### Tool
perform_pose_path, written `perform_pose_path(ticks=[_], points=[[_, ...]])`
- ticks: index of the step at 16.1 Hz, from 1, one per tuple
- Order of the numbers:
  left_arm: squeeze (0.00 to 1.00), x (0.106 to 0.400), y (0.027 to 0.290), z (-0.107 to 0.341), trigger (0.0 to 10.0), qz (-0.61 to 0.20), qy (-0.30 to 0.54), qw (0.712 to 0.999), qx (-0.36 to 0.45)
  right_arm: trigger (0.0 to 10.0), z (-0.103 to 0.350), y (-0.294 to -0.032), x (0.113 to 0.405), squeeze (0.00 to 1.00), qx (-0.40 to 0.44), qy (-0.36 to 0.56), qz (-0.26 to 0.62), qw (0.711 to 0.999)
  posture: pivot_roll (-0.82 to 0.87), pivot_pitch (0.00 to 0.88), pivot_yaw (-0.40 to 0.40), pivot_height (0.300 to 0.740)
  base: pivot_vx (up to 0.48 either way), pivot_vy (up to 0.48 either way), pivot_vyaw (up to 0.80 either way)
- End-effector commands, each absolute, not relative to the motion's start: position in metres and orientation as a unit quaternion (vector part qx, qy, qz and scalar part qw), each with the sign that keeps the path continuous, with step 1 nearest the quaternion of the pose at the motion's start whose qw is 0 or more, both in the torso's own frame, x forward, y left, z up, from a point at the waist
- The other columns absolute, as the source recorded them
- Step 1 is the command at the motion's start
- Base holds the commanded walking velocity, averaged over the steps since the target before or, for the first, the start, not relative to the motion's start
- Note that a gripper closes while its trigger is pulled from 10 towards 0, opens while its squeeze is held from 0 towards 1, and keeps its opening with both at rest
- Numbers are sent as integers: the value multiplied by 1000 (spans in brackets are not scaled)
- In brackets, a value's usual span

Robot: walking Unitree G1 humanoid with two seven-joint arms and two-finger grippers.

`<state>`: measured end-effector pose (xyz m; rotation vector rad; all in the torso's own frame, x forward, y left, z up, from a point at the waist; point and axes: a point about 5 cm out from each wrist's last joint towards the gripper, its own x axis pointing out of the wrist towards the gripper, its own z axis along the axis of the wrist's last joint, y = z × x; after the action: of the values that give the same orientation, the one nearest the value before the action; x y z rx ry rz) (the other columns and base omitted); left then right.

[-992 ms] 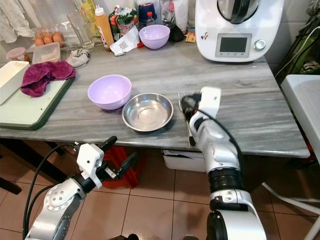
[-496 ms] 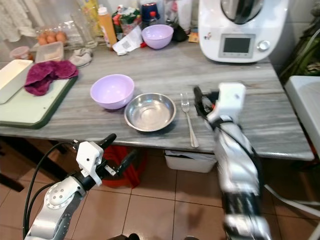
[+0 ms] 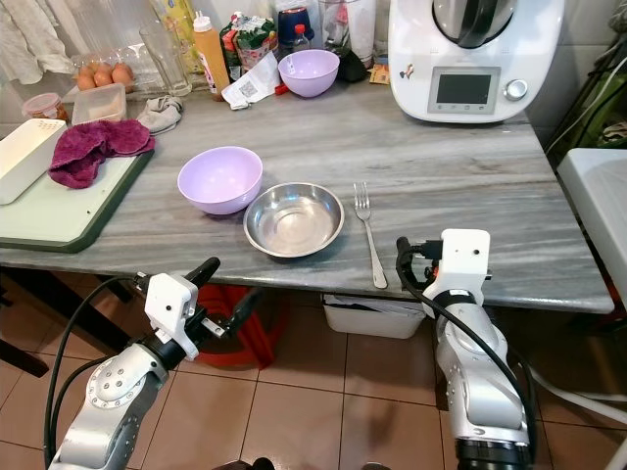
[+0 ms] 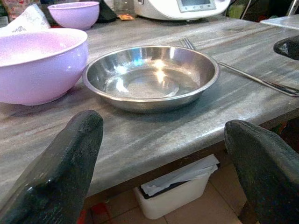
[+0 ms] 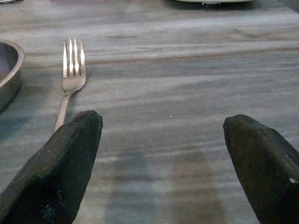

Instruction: Setting the table

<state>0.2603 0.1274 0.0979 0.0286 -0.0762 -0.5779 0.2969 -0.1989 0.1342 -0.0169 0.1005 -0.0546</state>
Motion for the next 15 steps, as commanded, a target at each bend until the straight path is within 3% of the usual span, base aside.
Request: perform_pose_path(ticks=[1, 2, 3, 4, 7, 12, 15], points=[[0, 259, 131, 100, 10000, -280, -37, 959, 25, 10000, 133, -196, 295, 1000, 0, 65, -24, 998, -203, 113, 116, 740, 0, 0, 0], [0, 259, 131, 100, 10000, -280, -36, 959, 26, 10000, 132, -193, 295, 992, 7, 74, -19, 997, -204, 116, 118, 740, 0, 0, 0], [0, 258, 131, 100, 10000, -281, -33, 959, 26, 10000, 130, -191, 296, 725, 6, 85, -17, 996, -204, 116, 118, 740, 0, 0, 0], [0, 258, 131, 99, 10000, -282, -32, 959, 26, 10000, 128, -189, 295, 537, 1, 99, -14, 995, -202, 117, 115, 740, 0, 0, 0], [0, 258, 132, 97, 10000, -279, -26, 959, 27, 10000, 118, -178, 290, 290, 6, 133, 2, 991, -200, 118, 114, 740, 0, 0, 0], [0, 259, 133, 95, 10000, -278, -23, 960, 27, 10000, 112, -170, 289, 82, -15, 157, 22, 987, -199, 119, 114, 740, 0, 0, 0], [0, 259, 132, 94, 10000, -279, -22, 960, 26, 10000, 112, -167, 292, 78, -14, 159, 24, 987, -201, 119, 112, 740, 0, 0, 0]])
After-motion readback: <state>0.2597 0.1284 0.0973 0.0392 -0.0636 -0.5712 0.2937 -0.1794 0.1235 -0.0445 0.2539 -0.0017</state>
